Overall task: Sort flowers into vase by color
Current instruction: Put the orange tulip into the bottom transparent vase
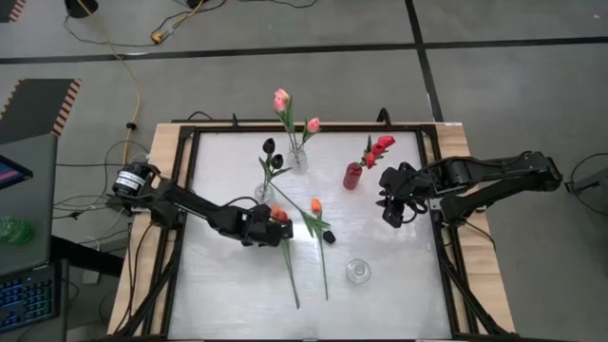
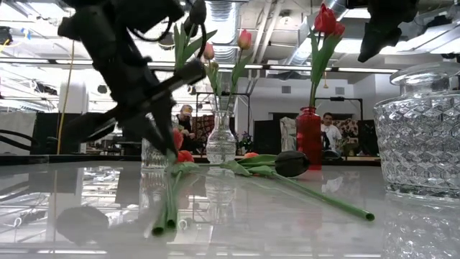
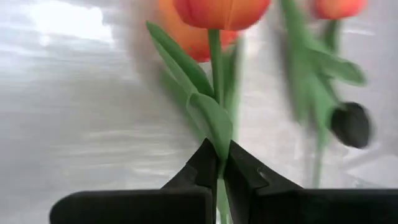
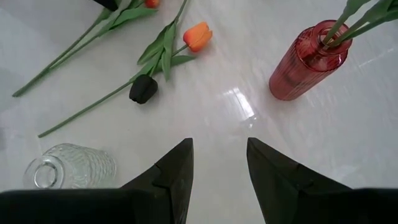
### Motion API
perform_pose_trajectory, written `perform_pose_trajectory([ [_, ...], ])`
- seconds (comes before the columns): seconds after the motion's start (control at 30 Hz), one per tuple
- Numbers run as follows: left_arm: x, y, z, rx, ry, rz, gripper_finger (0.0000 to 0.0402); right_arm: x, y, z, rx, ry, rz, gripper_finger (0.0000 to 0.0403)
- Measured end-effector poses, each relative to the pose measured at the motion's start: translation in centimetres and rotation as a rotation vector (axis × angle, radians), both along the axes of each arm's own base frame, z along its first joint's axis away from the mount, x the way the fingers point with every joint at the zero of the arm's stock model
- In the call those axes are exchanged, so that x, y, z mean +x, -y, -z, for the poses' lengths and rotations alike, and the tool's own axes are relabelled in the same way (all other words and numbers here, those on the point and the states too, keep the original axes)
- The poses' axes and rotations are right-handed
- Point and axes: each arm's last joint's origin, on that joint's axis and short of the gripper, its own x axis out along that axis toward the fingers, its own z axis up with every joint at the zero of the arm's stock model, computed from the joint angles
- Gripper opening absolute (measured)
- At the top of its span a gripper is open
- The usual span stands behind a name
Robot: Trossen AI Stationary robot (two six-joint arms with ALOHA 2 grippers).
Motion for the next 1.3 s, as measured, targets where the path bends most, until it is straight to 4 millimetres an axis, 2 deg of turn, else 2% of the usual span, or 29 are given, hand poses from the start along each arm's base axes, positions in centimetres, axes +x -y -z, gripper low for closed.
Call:
perform_pose_trajectory([
  [0.33, 1.3, 2.3, -2.7, 0.192, 0.083, 0.15, 0.0001, 0.0, 0.0, 0.0, 0.0, 0.001, 0.0, 0.0178],
  [0.63, 3.1, 4.0, -6.6, 0.439, 0.173, 0.308, 0.0001, 0.0, 0.0, 0.0, 0.001, 0.001, 0.001, 0.0178],
  [1.0, 5.8, 4.7, -12.9, 0.81, 0.351, 0.49, 0.0001, 0.0, 0.0, 0.0, 0.001, 0.002, 0.001, 0.0178],
  [1.3, 6.6, 5.1, -15.7, 0.993, 0.535, 0.513, 0.0001, 0.0, 0.0, 0.0, 0.001, 0.002, 0.001, 0.0178],
])
